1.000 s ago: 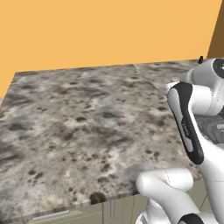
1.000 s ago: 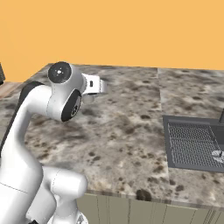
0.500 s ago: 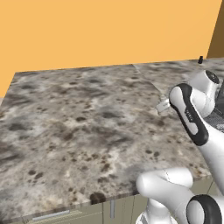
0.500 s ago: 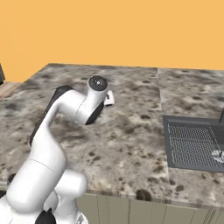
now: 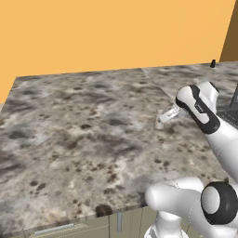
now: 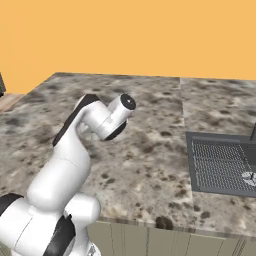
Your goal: The dining table condiment station is running low on shaker. Refill the condiment station by opening the cabinet and taking the shaker from the cabinet and placing it on the dining table.
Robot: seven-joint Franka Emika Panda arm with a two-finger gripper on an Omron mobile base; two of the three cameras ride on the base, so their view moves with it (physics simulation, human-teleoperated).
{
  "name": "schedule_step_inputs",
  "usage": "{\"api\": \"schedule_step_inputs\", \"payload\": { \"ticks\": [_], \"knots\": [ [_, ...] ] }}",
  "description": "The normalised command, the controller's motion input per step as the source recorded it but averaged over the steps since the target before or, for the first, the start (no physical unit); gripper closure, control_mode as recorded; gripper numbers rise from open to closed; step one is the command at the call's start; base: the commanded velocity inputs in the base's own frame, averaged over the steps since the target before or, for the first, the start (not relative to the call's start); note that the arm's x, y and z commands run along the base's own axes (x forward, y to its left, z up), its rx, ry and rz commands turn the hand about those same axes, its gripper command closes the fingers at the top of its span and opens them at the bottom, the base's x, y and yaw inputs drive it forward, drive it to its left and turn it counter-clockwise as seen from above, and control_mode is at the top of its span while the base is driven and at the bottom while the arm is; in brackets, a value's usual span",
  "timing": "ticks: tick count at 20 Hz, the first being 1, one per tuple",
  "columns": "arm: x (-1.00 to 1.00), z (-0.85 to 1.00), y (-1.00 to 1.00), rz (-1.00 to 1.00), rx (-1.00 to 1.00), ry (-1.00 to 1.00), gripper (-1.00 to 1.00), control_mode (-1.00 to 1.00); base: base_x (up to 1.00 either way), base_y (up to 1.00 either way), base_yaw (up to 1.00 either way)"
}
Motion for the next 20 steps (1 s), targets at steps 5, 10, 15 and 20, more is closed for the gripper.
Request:
{"api": "schedule_step_inputs", "payload": {
  "ticks": [5,10,15,20],
  "knots": [
    [0.18,-0.70,0.32,0.16,0.00,0.02,1.00,-1.00,0.00,0.00,0.00],
    [0.09,-0.63,0.13,0.18,0.00,-0.07,1.00,-1.00,0.00,0.00,0.00],
    [0.24,-0.36,0.17,0.15,-0.03,-0.06,1.00,-1.00,0.00,0.00,0.00],
    [0.06,-0.45,0.01,0.14,0.00,-0.03,1.00,-1.00,0.00,0.00,0.00]
  ]
}}
